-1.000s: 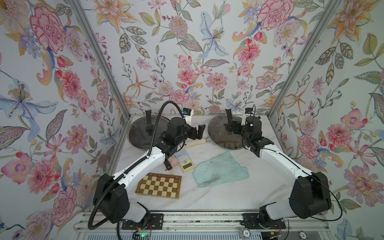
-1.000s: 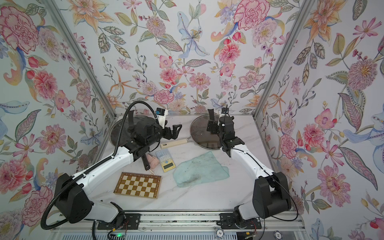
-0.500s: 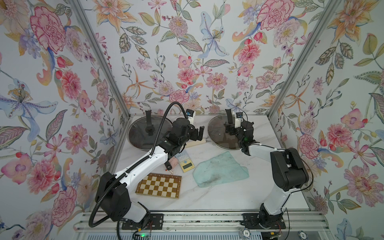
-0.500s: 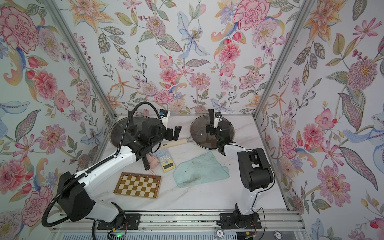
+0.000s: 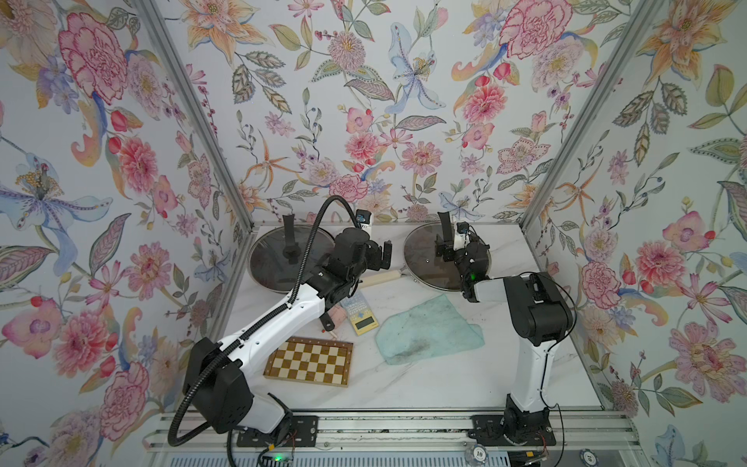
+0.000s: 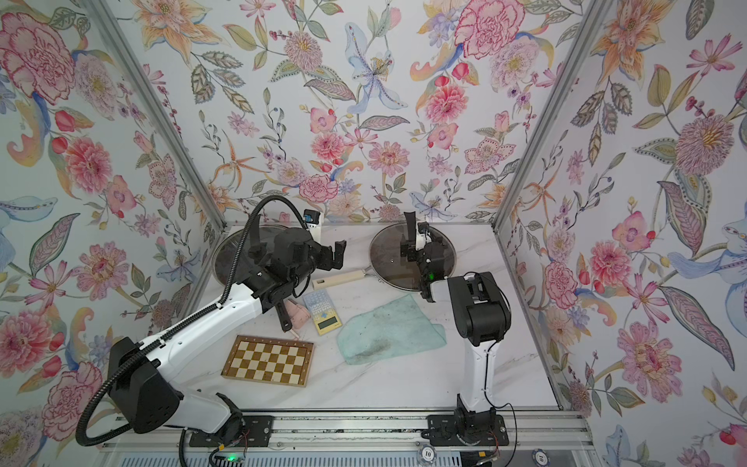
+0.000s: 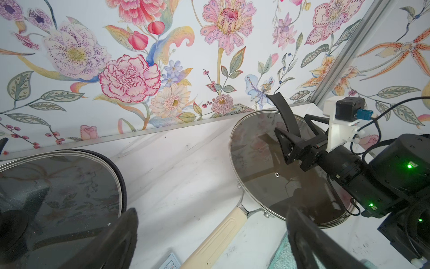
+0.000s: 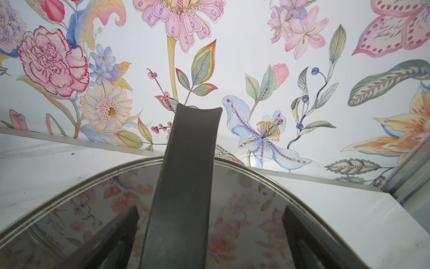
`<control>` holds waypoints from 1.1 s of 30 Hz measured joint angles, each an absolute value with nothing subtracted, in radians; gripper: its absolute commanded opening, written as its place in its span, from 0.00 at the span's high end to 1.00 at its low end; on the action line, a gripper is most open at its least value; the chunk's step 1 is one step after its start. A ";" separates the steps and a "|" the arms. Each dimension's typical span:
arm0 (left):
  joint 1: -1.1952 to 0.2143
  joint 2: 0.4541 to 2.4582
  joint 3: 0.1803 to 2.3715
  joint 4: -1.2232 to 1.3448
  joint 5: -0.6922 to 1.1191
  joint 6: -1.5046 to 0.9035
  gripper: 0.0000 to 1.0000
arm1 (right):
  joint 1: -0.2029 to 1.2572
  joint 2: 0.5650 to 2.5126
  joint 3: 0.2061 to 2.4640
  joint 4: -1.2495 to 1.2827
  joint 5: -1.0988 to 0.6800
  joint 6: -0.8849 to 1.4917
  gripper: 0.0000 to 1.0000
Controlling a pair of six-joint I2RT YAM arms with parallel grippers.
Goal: Wipe the pot lid with a cloth
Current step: Pick up the pot lid from the cooking pot, then pick up the cleaning item at the center of the board.
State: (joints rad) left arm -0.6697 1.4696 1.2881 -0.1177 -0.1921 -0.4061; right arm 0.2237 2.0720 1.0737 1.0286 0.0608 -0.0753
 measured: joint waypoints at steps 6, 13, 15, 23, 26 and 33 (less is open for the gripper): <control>-0.675 1.466 1.288 -0.120 -0.217 -0.416 0.01 | 0.224 2.078 1.077 1.045 0.042 -0.070 0.37; -0.678 1.457 1.288 -0.121 -0.218 -0.419 0.01 | 0.240 2.072 1.058 1.060 0.026 -0.059 0.65; -0.679 1.454 1.288 -0.121 -0.217 -0.419 0.01 | 0.239 2.063 1.053 1.044 0.023 -0.052 0.70; -0.680 1.413 1.254 -0.110 -0.198 -0.414 0.01 | 0.238 1.973 1.074 0.827 0.038 0.028 0.87; -0.681 1.403 1.235 -0.096 -0.179 -0.400 0.01 | 0.238 1.928 1.138 0.666 0.061 0.075 0.90; -0.692 1.411 1.219 -0.070 -0.070 -0.337 0.01 | 0.233 1.804 1.309 0.392 0.175 0.232 0.92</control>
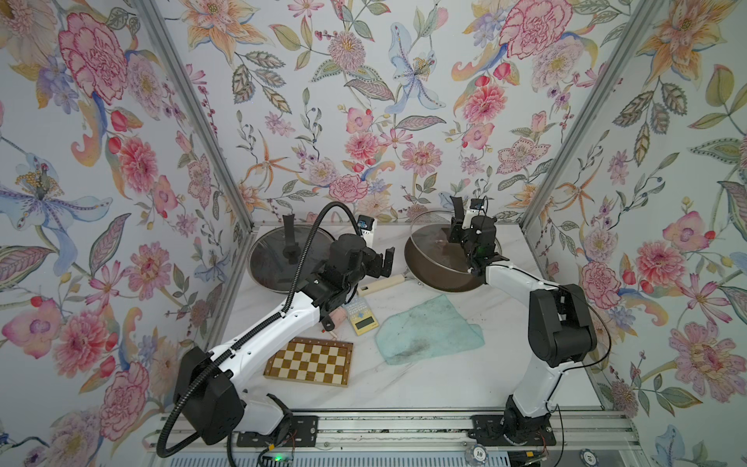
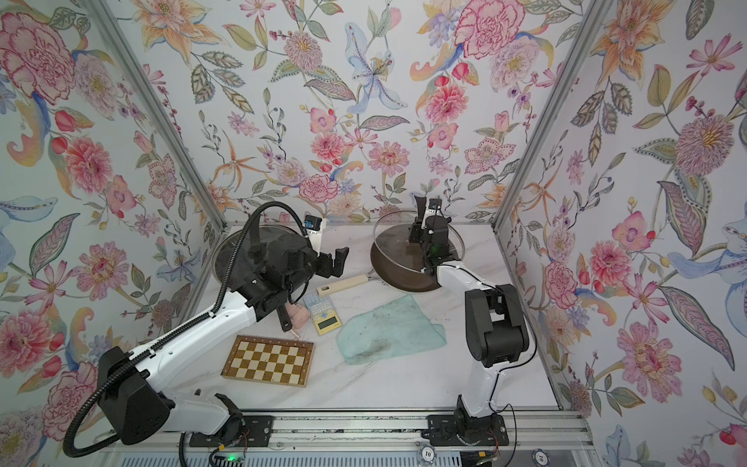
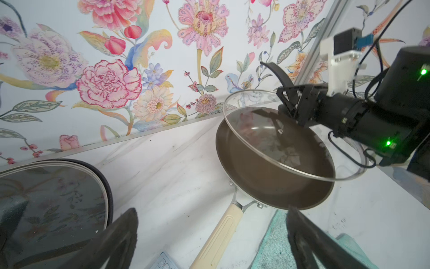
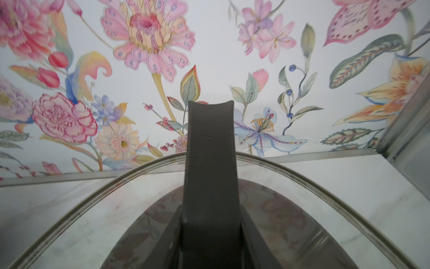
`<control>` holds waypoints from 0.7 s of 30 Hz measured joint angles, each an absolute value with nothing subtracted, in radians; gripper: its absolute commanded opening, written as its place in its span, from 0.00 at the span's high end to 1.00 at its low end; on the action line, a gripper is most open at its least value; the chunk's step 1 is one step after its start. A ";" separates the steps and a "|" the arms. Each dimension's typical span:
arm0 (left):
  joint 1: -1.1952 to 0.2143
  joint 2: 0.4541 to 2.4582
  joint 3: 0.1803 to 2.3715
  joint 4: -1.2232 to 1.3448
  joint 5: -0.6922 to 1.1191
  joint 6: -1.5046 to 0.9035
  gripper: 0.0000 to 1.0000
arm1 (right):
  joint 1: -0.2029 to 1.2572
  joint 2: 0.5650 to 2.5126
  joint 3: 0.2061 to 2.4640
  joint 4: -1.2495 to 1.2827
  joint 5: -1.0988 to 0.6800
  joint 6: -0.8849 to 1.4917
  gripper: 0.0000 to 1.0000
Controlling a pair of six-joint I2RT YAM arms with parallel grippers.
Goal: Wipe the pot lid with a cloth
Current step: Pick up the cleaning item at the center of the board.
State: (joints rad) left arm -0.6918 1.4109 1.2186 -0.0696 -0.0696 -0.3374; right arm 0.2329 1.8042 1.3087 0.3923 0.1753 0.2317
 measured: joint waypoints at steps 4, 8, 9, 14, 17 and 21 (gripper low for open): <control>-0.749 1.465 1.213 -0.031 -0.007 -0.282 0.01 | 0.217 1.696 1.412 0.189 0.280 0.347 0.94; -0.809 1.543 1.193 0.009 0.044 -0.231 0.01 | 0.153 1.560 1.448 0.004 0.344 0.470 0.94; -0.822 1.572 1.191 0.024 0.055 -0.218 0.01 | 0.130 1.521 1.448 -0.042 0.357 0.497 0.95; -0.864 1.712 1.190 0.064 0.104 -0.165 0.01 | 0.036 1.327 1.435 -0.228 0.430 0.567 0.94; -0.888 1.780 1.190 0.076 0.109 -0.124 0.01 | 0.010 1.211 1.423 -0.313 0.432 0.578 0.93; -0.934 1.848 1.190 0.091 0.108 -0.056 0.01 | -0.014 1.092 1.413 -0.393 0.415 0.575 0.92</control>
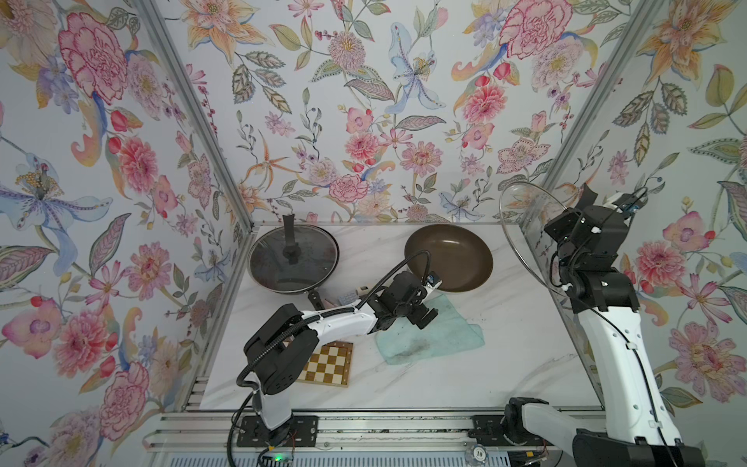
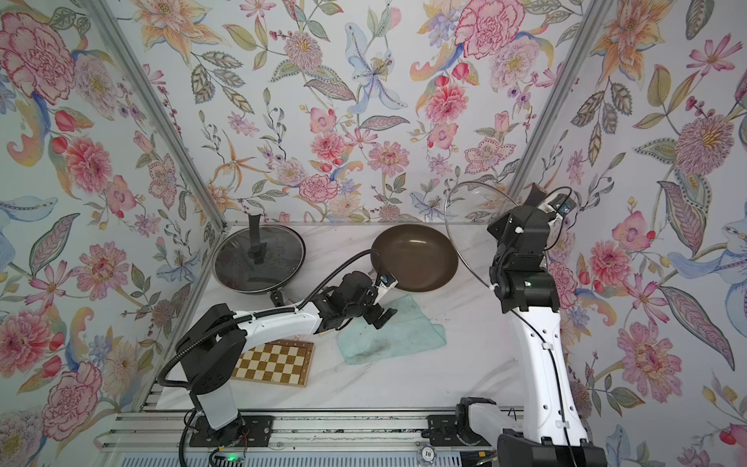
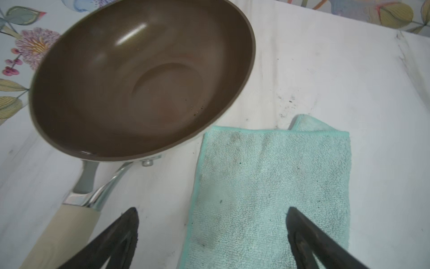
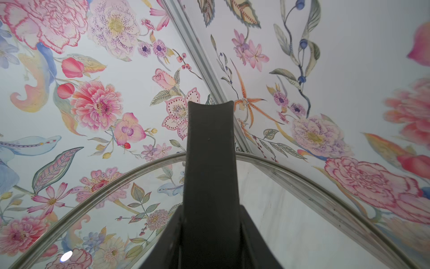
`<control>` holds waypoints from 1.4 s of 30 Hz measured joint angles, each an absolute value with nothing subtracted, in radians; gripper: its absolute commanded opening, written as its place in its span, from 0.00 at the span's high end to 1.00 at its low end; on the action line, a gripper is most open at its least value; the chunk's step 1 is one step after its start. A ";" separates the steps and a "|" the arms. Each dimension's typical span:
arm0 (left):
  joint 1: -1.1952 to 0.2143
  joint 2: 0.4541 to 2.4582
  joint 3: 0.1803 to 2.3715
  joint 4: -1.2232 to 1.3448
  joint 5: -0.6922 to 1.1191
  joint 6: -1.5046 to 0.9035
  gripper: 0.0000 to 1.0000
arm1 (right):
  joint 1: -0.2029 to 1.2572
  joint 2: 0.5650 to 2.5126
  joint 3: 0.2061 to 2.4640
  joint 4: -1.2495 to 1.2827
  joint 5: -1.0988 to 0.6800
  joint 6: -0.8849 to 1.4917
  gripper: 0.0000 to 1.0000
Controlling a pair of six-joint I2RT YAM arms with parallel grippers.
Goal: Wipe the pot lid with a cloth
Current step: Pick up the cleaning item at the center of the board.
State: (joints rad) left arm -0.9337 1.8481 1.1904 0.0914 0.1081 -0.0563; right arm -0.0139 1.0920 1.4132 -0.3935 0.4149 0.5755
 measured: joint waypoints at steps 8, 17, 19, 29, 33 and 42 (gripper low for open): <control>-0.990 1.953 1.191 0.091 0.110 0.049 0.01 | -0.069 1.000 1.354 -0.496 0.368 0.560 0.91; -1.036 2.012 1.192 0.101 0.139 0.098 0.01 | -0.116 1.003 1.323 -0.551 0.273 0.554 0.90; -1.047 2.031 1.192 0.108 0.152 0.098 0.01 | -0.122 1.004 1.323 -0.551 0.258 0.551 0.90; -1.050 2.093 1.195 0.242 0.204 0.025 0.22 | -0.134 1.026 1.320 -0.551 0.208 0.528 0.90; -1.050 2.109 1.207 0.258 0.201 -0.003 0.48 | -0.134 1.027 1.312 -0.551 0.189 0.528 0.90; -1.050 2.093 1.236 0.159 0.138 -0.016 0.82 | -0.135 1.027 1.275 -0.532 0.163 0.537 0.90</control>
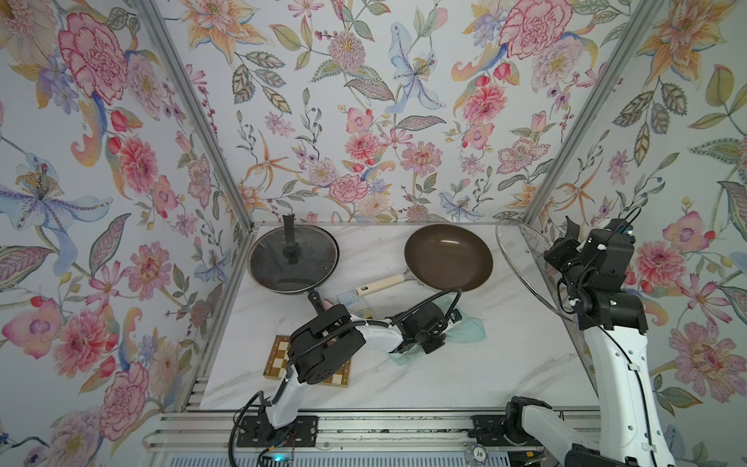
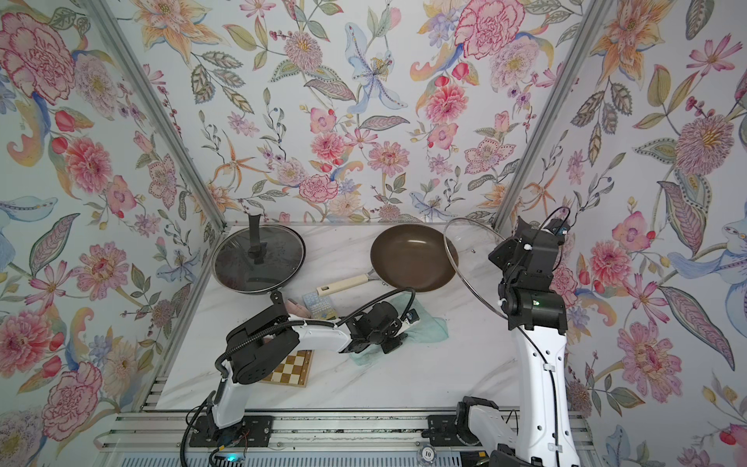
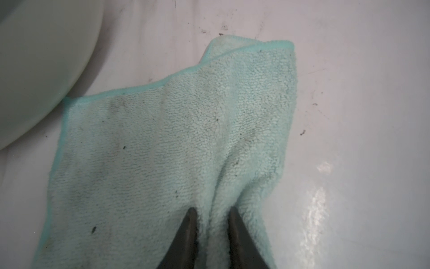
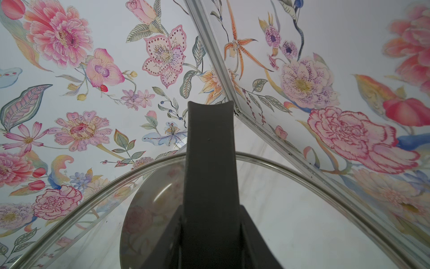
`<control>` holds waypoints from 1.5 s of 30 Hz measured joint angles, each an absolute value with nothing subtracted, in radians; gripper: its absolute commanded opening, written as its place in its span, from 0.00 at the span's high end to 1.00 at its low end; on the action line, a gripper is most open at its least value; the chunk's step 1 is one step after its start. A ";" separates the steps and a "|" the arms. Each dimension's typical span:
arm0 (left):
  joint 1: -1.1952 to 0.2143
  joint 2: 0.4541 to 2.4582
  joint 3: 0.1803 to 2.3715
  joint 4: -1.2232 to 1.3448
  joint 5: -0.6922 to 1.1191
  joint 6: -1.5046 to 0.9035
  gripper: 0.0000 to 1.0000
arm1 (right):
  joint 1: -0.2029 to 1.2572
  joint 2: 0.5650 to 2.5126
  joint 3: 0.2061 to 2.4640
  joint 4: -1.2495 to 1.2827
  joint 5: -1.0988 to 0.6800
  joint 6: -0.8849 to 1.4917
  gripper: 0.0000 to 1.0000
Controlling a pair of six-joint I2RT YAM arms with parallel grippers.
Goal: Wipe the pot lid with a cloth
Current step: Pick up the cleaning item at the center of the board, then wipe the pot lid.
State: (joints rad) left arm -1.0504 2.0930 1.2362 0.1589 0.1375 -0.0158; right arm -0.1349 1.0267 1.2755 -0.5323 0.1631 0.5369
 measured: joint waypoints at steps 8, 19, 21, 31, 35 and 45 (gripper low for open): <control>-1.032 1.992 1.364 -0.024 0.135 -0.015 1.00 | -0.141 1.028 1.177 -0.481 0.111 0.593 0.90; -0.832 1.706 1.518 -0.060 0.254 -0.053 1.00 | -0.152 1.087 1.129 -0.307 -0.096 0.807 0.92; -0.794 1.684 1.540 -0.059 0.290 -0.070 1.00 | -0.153 1.119 1.128 -0.240 -0.163 0.875 0.93; -0.684 1.628 1.555 0.098 0.440 -0.210 1.00 | -0.019 1.333 1.070 0.197 -0.447 1.266 0.94; -0.679 1.626 1.554 0.189 0.479 -0.254 1.00 | 0.089 1.467 1.064 0.411 -0.513 1.433 0.95; -0.681 1.629 1.473 0.363 0.526 -0.344 1.00 | 0.258 1.800 1.109 0.840 -0.543 1.744 0.97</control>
